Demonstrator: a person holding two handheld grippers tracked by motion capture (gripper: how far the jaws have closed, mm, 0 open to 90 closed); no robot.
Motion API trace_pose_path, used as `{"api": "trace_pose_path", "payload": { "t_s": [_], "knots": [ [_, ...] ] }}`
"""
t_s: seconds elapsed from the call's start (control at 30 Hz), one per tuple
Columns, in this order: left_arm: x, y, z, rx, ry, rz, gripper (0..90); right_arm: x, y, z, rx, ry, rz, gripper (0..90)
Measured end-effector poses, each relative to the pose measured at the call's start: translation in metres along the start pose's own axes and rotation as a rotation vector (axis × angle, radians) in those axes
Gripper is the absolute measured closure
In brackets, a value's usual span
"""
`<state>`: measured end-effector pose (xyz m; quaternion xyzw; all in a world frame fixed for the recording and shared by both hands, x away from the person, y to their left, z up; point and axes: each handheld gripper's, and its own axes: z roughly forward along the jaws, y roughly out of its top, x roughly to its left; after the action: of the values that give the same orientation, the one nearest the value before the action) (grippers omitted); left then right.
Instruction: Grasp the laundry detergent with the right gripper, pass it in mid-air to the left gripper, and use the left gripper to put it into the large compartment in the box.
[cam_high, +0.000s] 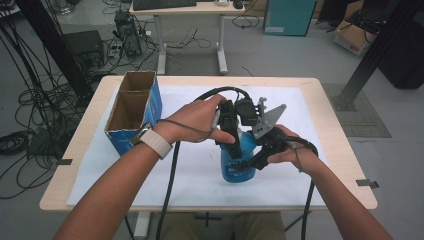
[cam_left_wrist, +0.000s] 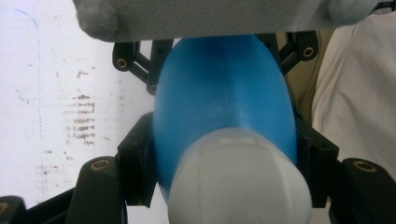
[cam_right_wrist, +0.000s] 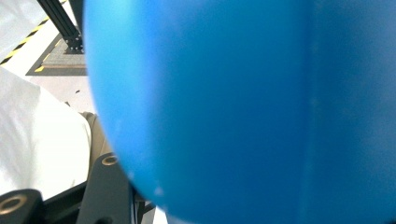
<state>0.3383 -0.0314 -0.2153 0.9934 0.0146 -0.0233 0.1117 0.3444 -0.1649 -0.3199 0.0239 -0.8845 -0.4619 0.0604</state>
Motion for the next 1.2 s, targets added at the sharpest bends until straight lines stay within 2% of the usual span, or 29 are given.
{"api": "trace_pose_path", "payload": {
  "t_s": [0.27, 0.33, 0.4, 1.2],
  "knots": [
    [-0.0005, -0.0002, 0.0007, 0.000, -0.004, -0.008, 37.2, -0.0002, -0.0005, 0.0003, 0.000, 0.000, -0.002, 42.5],
    [0.0001, 0.0001, 0.0004, 0.002, 0.009, 0.001, 37.2, -0.0002, -0.0006, 0.0003, 0.000, -0.001, -0.002, 42.5],
    [-0.0005, 0.0000, 0.0010, 0.001, -0.004, -0.008, 37.2, -0.0001, -0.0007, 0.0000, 0.001, -0.002, -0.001, 42.5],
    [-0.0014, 0.0007, 0.0007, -0.001, 0.000, -0.013, 37.3, 0.0002, -0.0008, -0.0017, 0.009, -0.008, -0.008, 42.4]
  ]
}}
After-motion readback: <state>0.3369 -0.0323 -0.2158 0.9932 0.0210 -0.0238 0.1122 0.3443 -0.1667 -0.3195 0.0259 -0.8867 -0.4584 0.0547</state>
